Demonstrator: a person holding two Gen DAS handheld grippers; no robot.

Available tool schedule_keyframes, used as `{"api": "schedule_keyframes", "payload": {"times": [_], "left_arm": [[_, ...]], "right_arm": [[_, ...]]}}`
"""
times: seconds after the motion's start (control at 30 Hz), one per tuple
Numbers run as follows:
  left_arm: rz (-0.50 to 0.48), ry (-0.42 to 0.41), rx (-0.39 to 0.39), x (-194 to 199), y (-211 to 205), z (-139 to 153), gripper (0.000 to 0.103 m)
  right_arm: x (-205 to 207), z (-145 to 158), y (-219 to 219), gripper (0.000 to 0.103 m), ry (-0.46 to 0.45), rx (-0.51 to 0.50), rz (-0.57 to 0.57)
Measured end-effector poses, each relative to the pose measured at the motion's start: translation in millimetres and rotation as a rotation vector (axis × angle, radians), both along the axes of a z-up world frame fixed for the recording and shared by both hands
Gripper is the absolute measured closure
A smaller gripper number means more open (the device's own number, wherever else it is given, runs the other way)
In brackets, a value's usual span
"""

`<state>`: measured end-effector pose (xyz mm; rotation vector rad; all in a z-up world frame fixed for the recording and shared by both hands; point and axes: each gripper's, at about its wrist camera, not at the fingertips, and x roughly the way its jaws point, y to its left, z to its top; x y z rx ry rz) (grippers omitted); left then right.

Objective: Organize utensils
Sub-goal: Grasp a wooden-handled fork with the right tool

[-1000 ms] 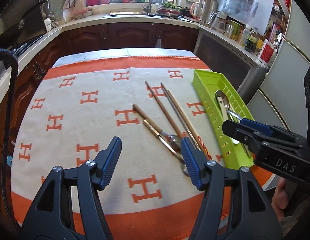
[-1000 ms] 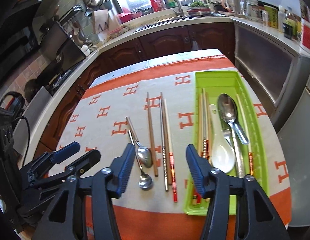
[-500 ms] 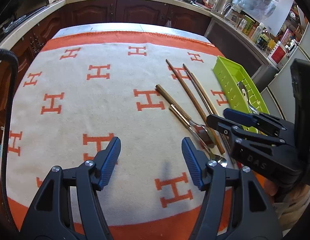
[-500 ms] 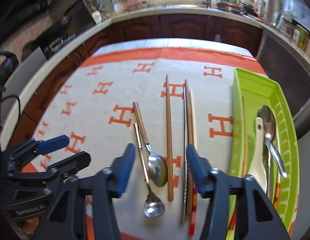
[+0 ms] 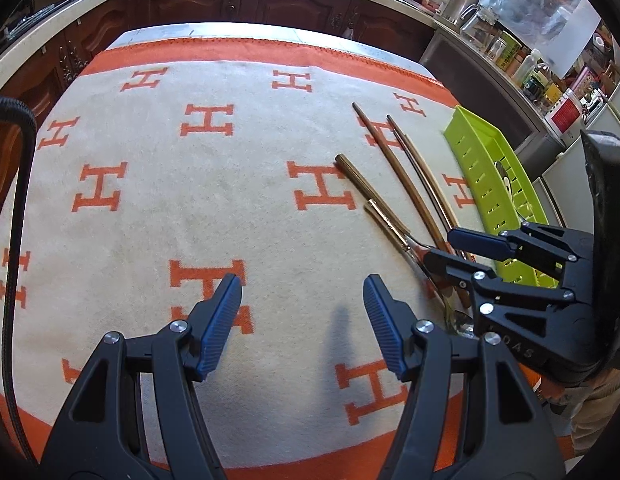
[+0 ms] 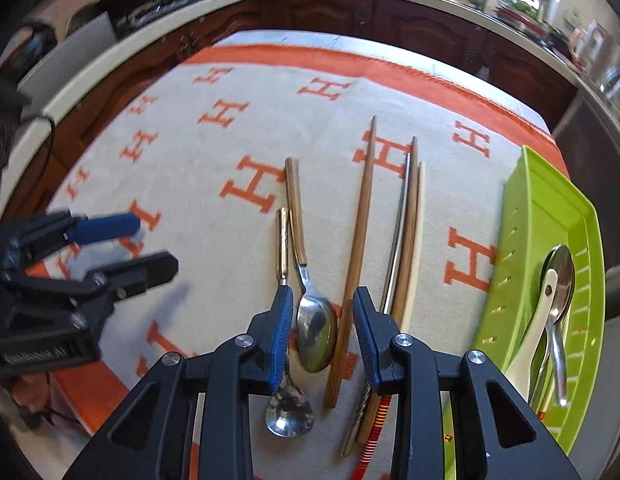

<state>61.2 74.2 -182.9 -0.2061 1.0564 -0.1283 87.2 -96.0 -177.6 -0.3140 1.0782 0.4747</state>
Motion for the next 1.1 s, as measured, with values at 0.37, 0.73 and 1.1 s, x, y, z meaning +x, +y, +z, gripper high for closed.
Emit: {"api": "schedule_keyframes", "payload": {"times": [0.37,0.73,1.1], "left_arm": [[-0.004,0.025,-0.008,-1.4,-2.6,-4.6,0.043],[-0.031,0.068,-0.086,5.0,-11.4,-5.0,0.043],[0.018,0.164,-0.201,33.1,-37.9,-7.5,0.043]], "right_arm": [[-4.1,-11.3,21.0,0.096,-0.093,-0.179,0.086],[0.1,11.7,-18.0,0.097,-0.043,0.018,-0.065],[-17.1,46.7,-73.0,0.097,-0.085,0.201,-0.208]]}}
